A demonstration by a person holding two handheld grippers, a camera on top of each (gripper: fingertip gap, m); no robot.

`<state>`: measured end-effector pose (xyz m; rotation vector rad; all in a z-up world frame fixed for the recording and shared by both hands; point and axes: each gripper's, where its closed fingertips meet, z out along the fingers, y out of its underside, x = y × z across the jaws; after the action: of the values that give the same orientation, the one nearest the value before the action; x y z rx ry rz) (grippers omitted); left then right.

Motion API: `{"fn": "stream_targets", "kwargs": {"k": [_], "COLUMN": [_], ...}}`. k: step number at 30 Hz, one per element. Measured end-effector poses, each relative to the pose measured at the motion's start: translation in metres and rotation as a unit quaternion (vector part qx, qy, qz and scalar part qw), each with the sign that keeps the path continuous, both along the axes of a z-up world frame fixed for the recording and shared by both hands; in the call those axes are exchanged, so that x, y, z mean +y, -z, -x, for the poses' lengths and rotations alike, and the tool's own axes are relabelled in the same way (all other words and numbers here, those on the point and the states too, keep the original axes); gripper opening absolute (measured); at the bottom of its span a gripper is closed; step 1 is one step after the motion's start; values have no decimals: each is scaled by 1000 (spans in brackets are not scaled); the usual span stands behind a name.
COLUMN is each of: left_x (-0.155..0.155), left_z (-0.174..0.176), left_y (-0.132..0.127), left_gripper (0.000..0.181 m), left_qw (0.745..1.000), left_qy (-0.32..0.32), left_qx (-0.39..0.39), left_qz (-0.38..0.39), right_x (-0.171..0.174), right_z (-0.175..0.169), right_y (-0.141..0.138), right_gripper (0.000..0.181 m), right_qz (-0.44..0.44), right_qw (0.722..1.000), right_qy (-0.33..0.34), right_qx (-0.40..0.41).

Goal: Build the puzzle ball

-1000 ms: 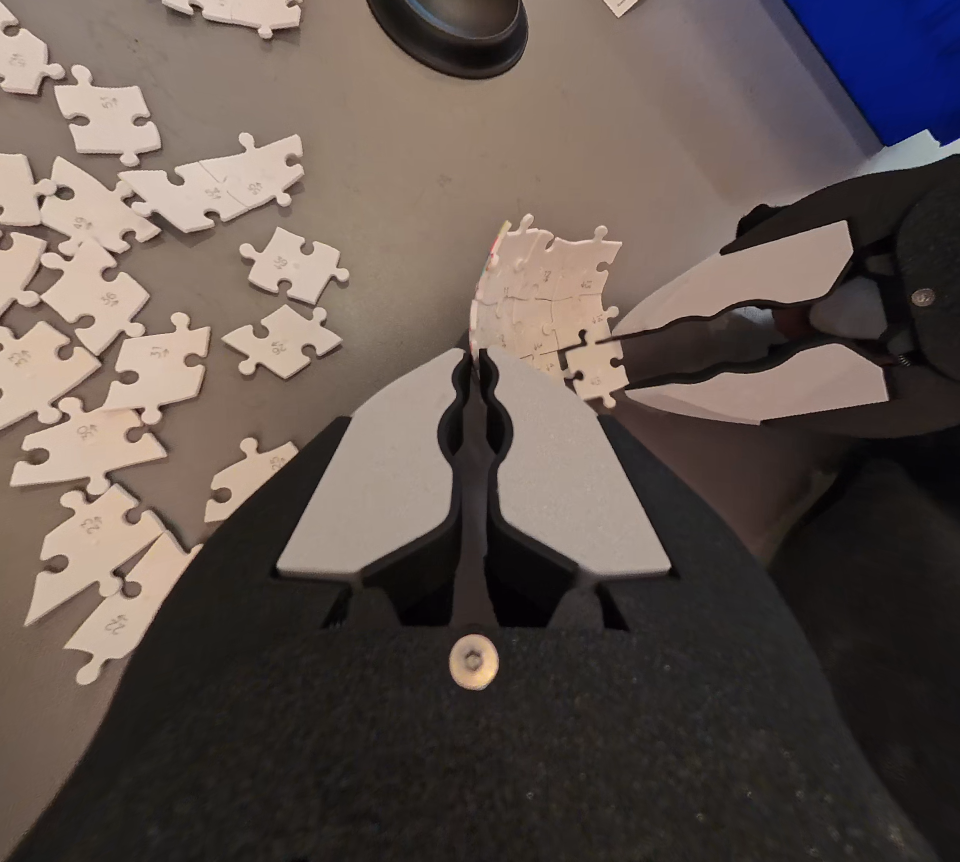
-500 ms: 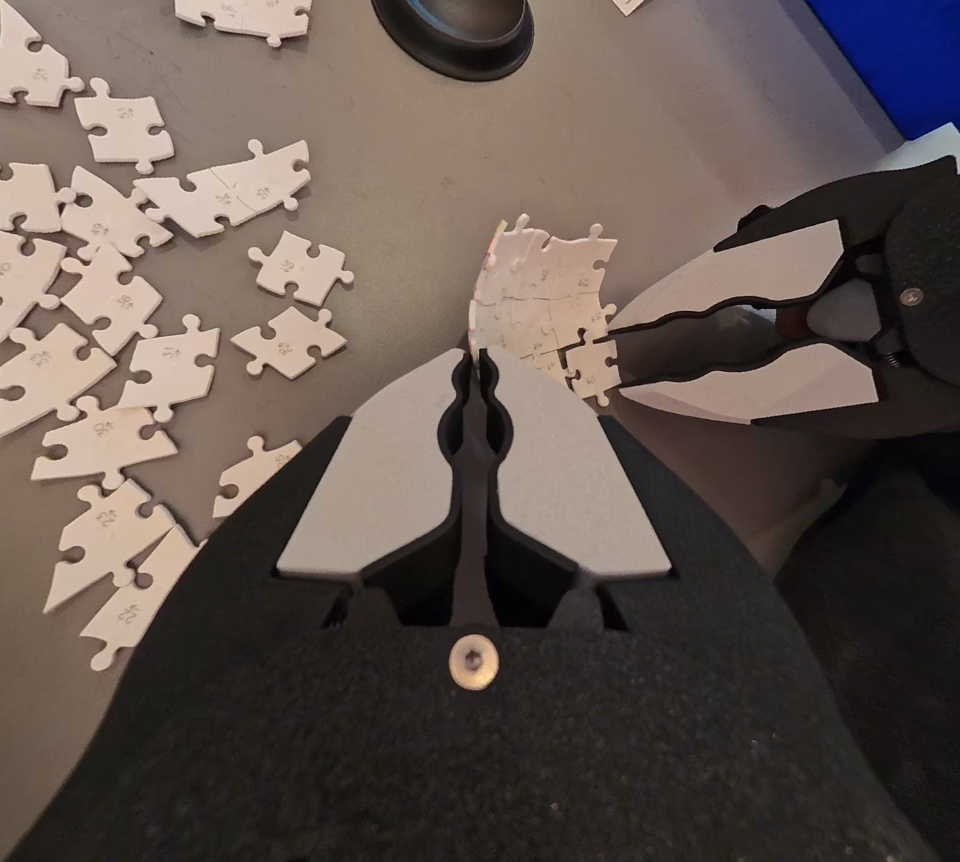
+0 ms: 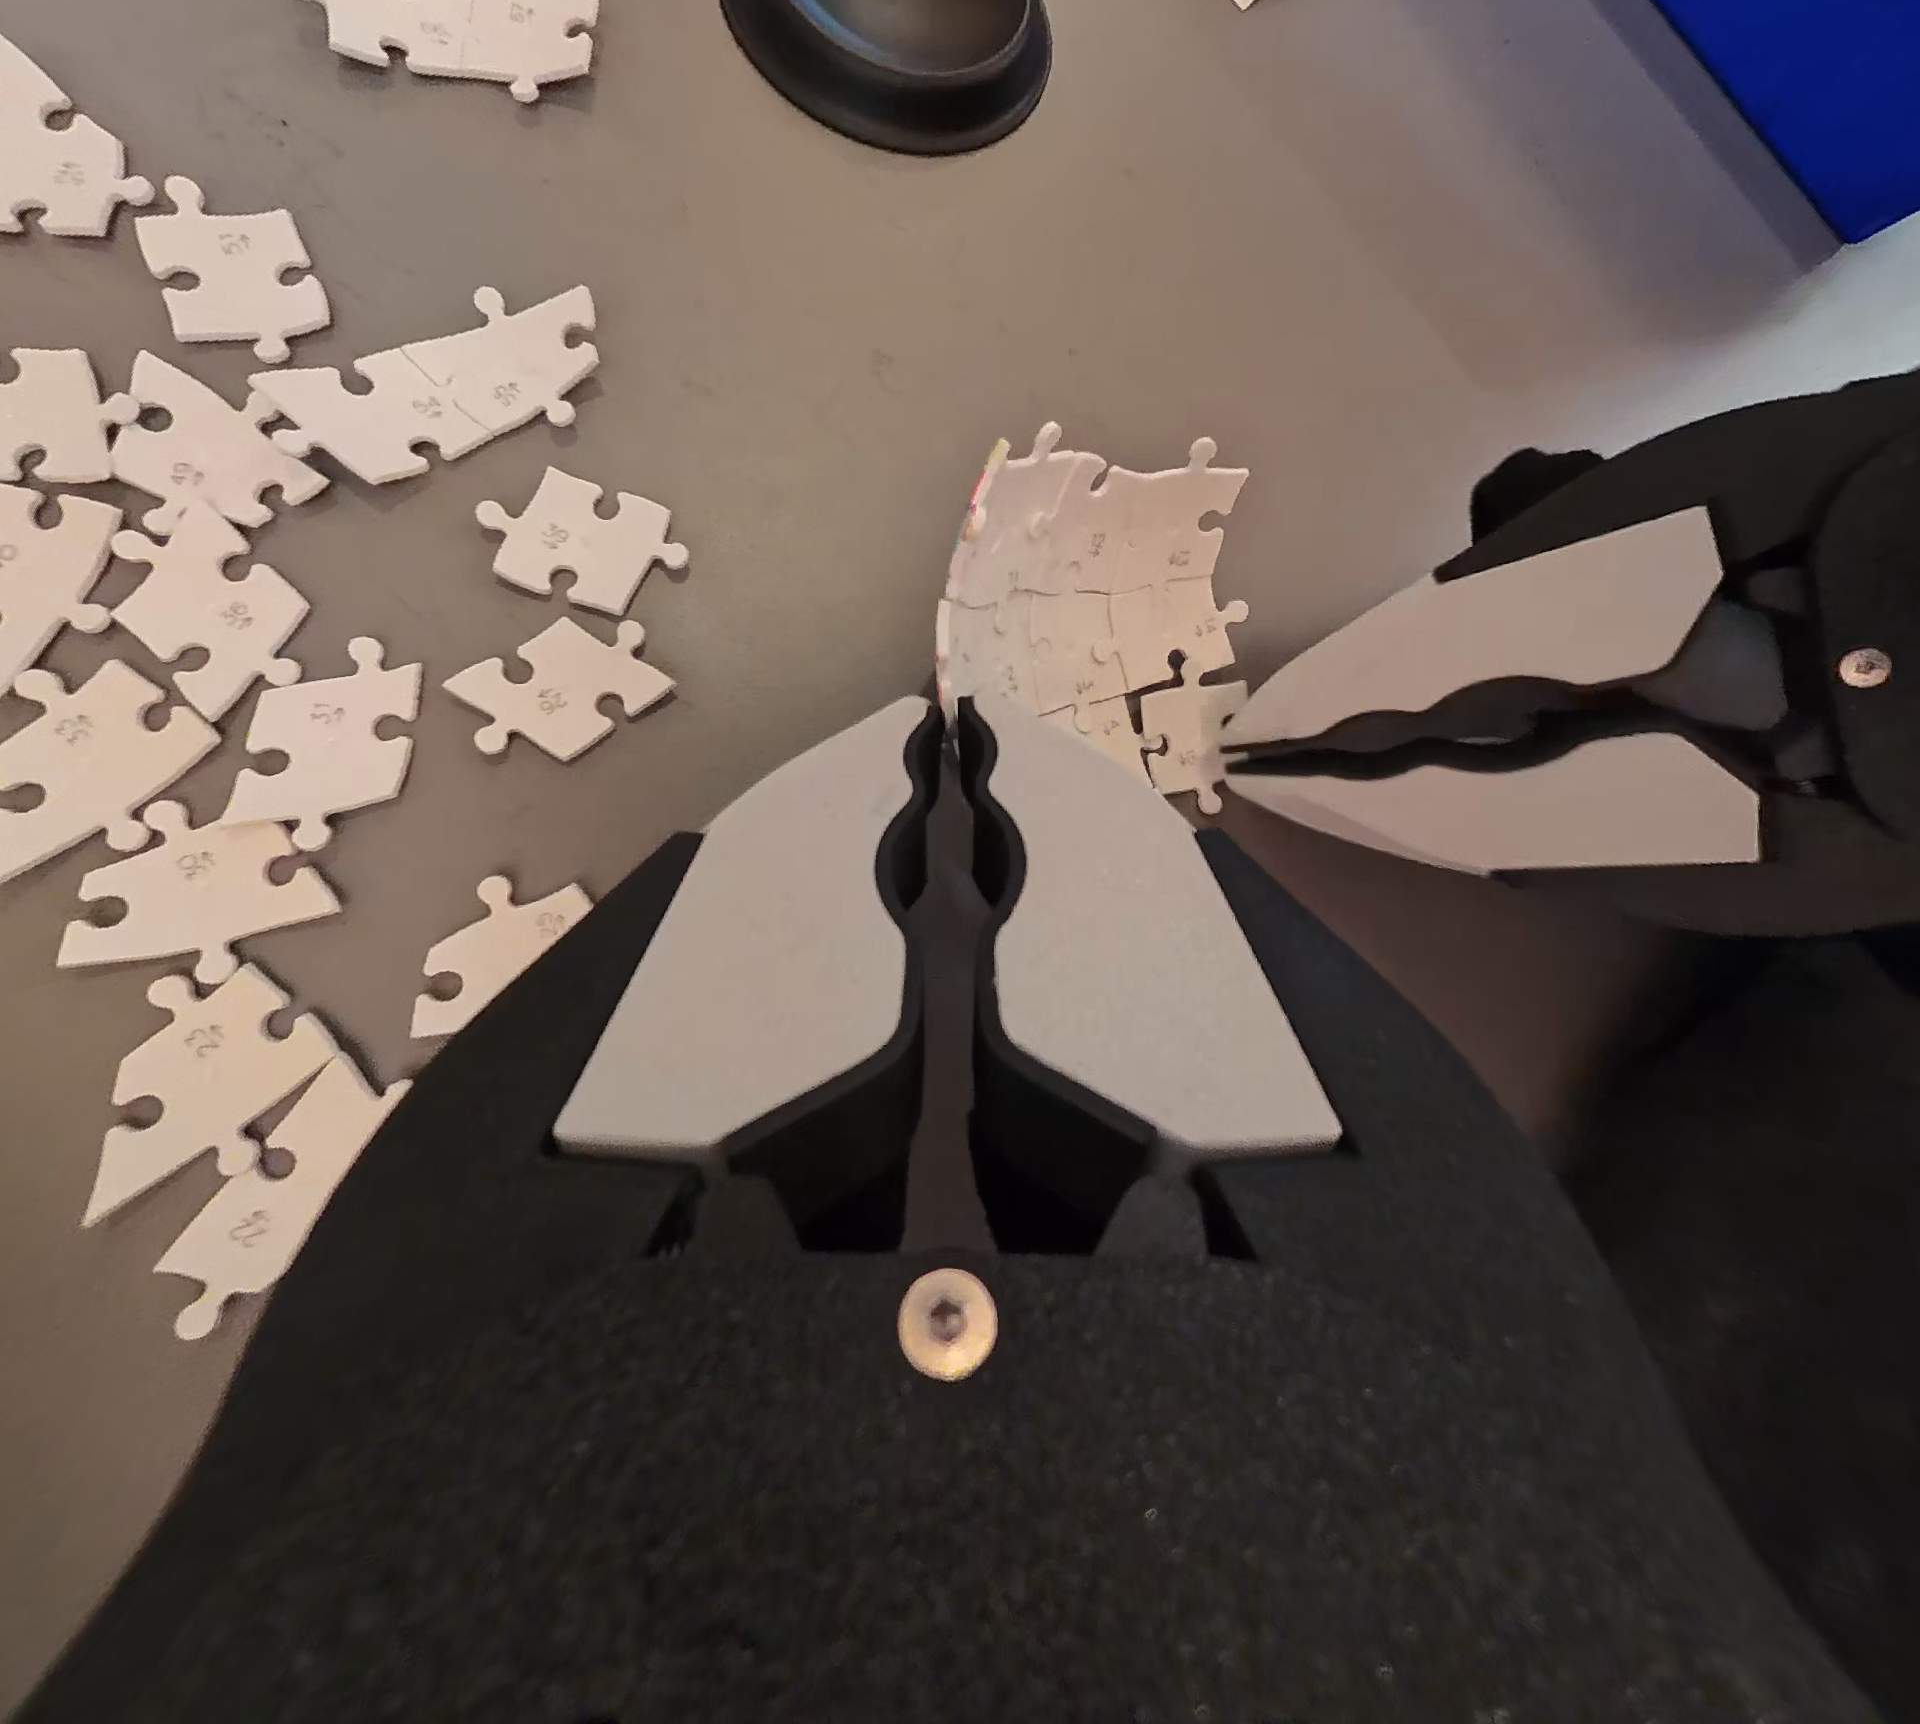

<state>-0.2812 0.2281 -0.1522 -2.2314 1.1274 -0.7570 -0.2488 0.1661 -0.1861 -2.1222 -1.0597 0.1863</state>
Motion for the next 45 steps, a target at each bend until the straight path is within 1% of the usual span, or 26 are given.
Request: {"fn": "stream_targets", "kwargs": {"k": [1, 5, 8, 19, 25, 30, 36, 39, 43, 45], "left_x": [-1, -1, -3, -5, -4, -2, 0, 2, 4, 5], "left_z": [0, 0, -1, -2, -3, -3, -1, 0, 1, 1], "left_y": [0, 0, 0, -2, -2, -2, -2, -3, -1, 0], "left_gripper": [3, 3, 3, 2, 3, 3, 3, 2, 3, 3], "left_qw": [1000, 1000, 1000, 999, 999, 999, 999, 999, 999, 1000], "left_qy": [1, 2, 8, 27, 27, 26, 22, 18, 17, 17], "left_qx": [1, 2, 3, 10, 11, 9, 8, 9, 9, 7], "left_qz": [-1, -2, -3, -19, -24, -24, -26, -30, -26, -23], "right_x": [2, 7, 10, 12, 13, 14, 17, 19, 19, 19], "right_z": [-1, -2, -5, -5, -4, -4, -3, -2, -2, -2], "right_y": [0, 0, 3, 6, 7, 7, 7, 7, 7, 8], "right_gripper": [0, 0, 0, 0, 0, 0, 0, 0, 0, 0], "right_qz": [2, 15, 18, 36, 44, 75, 81, 101, 160, 173], "right_qw": [1000, 1000, 1000, 999, 998, 996, 995, 993, 986, 984], "right_qy": [3, 8, 10, -10, -18, -26, -26, -27, -23, -28], "right_qx": [0, 11, -4, -16, -31, -51, -53, -55, -39, -39]}}
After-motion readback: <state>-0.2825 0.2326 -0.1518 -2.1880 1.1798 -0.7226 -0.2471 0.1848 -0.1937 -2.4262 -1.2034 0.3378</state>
